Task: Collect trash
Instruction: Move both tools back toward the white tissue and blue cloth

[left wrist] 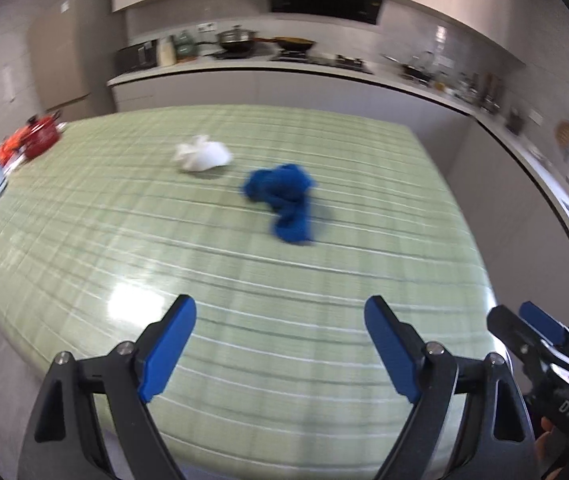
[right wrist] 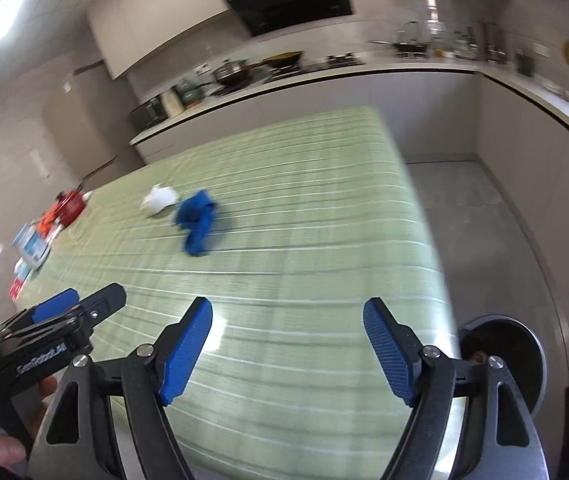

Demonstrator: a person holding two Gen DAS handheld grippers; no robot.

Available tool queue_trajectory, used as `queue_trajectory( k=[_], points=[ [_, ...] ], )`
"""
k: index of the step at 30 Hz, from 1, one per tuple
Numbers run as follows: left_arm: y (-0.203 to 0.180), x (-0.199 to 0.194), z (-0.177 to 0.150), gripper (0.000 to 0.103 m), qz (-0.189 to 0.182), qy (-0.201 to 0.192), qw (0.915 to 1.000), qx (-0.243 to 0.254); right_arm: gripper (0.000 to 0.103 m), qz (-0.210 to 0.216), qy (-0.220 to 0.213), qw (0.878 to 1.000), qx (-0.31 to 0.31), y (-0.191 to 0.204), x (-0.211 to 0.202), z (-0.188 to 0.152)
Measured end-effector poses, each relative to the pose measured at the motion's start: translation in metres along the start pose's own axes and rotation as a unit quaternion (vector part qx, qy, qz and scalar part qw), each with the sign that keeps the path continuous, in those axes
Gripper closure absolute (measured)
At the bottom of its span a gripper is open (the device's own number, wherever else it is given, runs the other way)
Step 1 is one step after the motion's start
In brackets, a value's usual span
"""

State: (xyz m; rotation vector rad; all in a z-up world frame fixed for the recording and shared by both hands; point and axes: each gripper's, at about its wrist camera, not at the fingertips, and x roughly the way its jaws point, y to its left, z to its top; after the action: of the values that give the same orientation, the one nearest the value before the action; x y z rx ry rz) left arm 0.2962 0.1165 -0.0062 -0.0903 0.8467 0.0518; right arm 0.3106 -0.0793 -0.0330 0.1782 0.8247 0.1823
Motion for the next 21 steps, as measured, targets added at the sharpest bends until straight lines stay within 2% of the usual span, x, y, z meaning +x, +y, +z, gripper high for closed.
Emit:
queue_trajectory(
  k=[4, 9, 16, 21],
  points=[
    [0.029, 0.018, 0.014, 0.016, 0.025, -0.001, 0.9994, -0.025, 0.023, 0.024, 0.0, 0.999, -0.027, 0.03, 0.027, 0.014],
    [0.055, 0.036, 0.035, 0.016, 0.048, -0.007, 0.9987, -0.015, 0.023, 0.052, 0.004, 0.998, -0.031, 0.055, 0.064, 0.036],
    [0.083, 0.072, 0.071, 0.014, 0.034, -0.001, 0.9994, 0.0, 0.022, 0.041, 0.011, 0.998, -0.039, 0.085, 0.102, 0.062],
    [0.101, 0.112, 0.101, 0.014, 0.005, 0.012, 0.9994, 0.033, 0.021, 0.012, 0.012, 1.0, -0.007, 0.106, 0.141, 0.075]
  ],
)
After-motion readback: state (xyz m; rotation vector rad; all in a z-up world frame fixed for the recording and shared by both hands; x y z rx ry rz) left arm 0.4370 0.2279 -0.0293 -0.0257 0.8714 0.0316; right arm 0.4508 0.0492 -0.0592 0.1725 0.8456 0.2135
